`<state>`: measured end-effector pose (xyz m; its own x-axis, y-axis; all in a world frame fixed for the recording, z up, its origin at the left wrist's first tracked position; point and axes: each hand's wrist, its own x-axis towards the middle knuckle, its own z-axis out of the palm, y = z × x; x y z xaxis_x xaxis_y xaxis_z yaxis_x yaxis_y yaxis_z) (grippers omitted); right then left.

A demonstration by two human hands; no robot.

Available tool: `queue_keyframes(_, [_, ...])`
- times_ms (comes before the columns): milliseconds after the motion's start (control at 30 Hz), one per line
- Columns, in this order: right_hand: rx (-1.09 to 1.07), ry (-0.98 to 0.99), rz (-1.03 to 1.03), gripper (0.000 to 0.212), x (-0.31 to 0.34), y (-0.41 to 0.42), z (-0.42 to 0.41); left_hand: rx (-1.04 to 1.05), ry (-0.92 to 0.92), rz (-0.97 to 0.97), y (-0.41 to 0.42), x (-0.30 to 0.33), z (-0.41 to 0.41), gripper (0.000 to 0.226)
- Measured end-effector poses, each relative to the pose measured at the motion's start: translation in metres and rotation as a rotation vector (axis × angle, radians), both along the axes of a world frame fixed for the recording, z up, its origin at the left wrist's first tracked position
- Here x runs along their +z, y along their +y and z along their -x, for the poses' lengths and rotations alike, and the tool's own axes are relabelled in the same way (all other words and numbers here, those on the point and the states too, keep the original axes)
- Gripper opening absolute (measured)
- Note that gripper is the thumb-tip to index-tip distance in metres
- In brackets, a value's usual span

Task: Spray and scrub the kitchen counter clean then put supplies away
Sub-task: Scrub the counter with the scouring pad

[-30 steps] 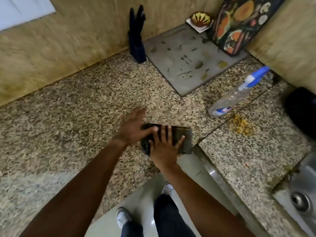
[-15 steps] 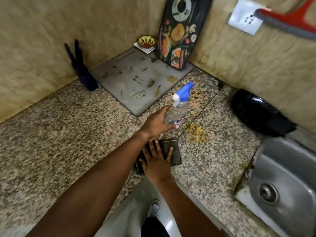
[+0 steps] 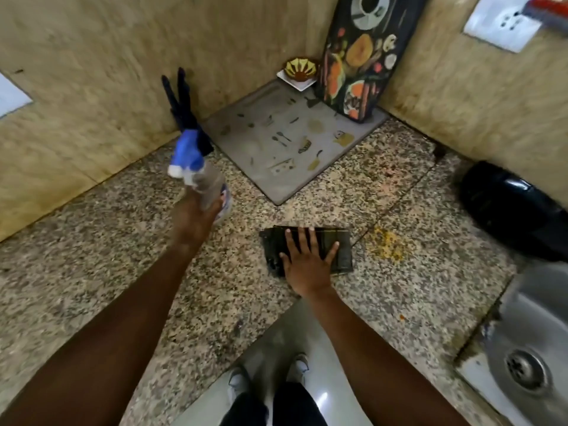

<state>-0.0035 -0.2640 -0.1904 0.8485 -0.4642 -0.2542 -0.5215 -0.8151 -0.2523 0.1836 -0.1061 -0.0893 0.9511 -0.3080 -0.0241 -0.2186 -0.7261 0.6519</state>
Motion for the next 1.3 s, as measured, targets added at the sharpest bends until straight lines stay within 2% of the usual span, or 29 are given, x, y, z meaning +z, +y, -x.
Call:
queue_keyframes(67, [-0.042,-0.028,0.048,0.059,0.002,0.026,0.004,0.086,-0.037,0.018,0.043,-0.010,-0.005,0.072])
queue_keyframes(133, [0.053,-0.042,0.000,0.059,0.006,0.072,0.011,0.185,-0.013,0.029,0.064,-0.019,-0.006,0.082])
queue_keyframes(233, [0.316,-0.047,-0.056,0.058,0.008,0.113,-0.011,0.171,0.005,0.029,0.064,-0.023,-0.004,0.060])
queue_keyframes(300, [0.331,-0.019,-0.045,0.058,0.012,0.093,-0.057,0.150,-0.006,0.057,0.060,-0.022,-0.007,0.057])
queue_keyframes(400, [0.091,0.024,0.035,0.059,0.008,0.036,-0.089,0.129,0.008,0.023,0.065,-0.029,-0.013,0.062])
queue_keyframes(467, [-0.104,-0.020,0.074,0.060,0.001,0.024,-0.060,0.169,0.075,0.039,0.079,-0.033,0.002,0.060])
queue_keyframes(500, [-0.166,-0.052,0.121,0.060,0.001,0.034,-0.037,0.185,0.051,-0.005,0.088,-0.037,0.016,0.054])
queue_keyframes(533, [-0.176,-0.063,0.135,0.060,0.004,0.054,-0.017,0.164,-0.037,-0.054,0.097,-0.043,0.031,0.044])
queue_keyframes(600, [-0.039,-0.082,0.090,0.060,0.004,0.101,-0.005,-0.022,-0.249,-0.111,0.113,-0.054,0.051,0.030])
queue_keyframes(667, [0.170,-0.128,0.047,0.058,0.002,0.121,-0.038,-0.246,-0.298,-0.112,0.111,-0.059,0.047,0.030])
queue_keyframes(733, [0.245,-0.127,0.077,0.058,0.003,0.090,-0.086,-0.351,-0.299,-0.080,0.091,-0.058,0.033,0.039])
queue_keyframes(767, [0.190,-0.090,0.114,0.059,0.003,0.060,-0.098,-0.385,-0.297,-0.071,0.074,-0.054,0.029,0.046])
queue_keyframes(867, [-0.225,0.024,0.147,0.061,-0.009,-0.028,-0.057,-0.527,-0.312,-0.079,0.025,-0.050,0.027,0.059])
queue_keyframes(967, [-0.546,0.014,0.164,0.060,-0.007,-0.018,0.021,-0.662,-0.218,-0.184,-0.011,-0.060,0.019,0.076])
queue_keyframes(1033, [-0.563,0.004,0.190,0.059,-0.005,0.029,0.044,-0.832,-0.097,-0.359,-0.035,-0.067,0.017,0.099])
queue_keyframes(1100, [-0.477,-0.020,0.140,0.058,-0.006,0.043,0.030,-0.980,-0.027,-0.516,-0.053,-0.071,0.021,0.119])
queue_keyframes(1200, [-0.272,-0.003,0.122,0.057,-0.001,-0.026,-0.011,-1.027,-0.023,-0.571,-0.063,-0.076,0.036,0.133])
queue_keyframes(1233, [-0.316,0.019,0.117,0.057,0.000,-0.061,-0.017,-1.012,-0.040,-0.580,-0.063,-0.077,0.036,0.133])
queue_keyframes(1300, [-0.580,0.070,0.102,0.058,0.001,-0.117,0.006,-0.974,-0.075,-0.560,-0.067,-0.076,0.035,0.133])
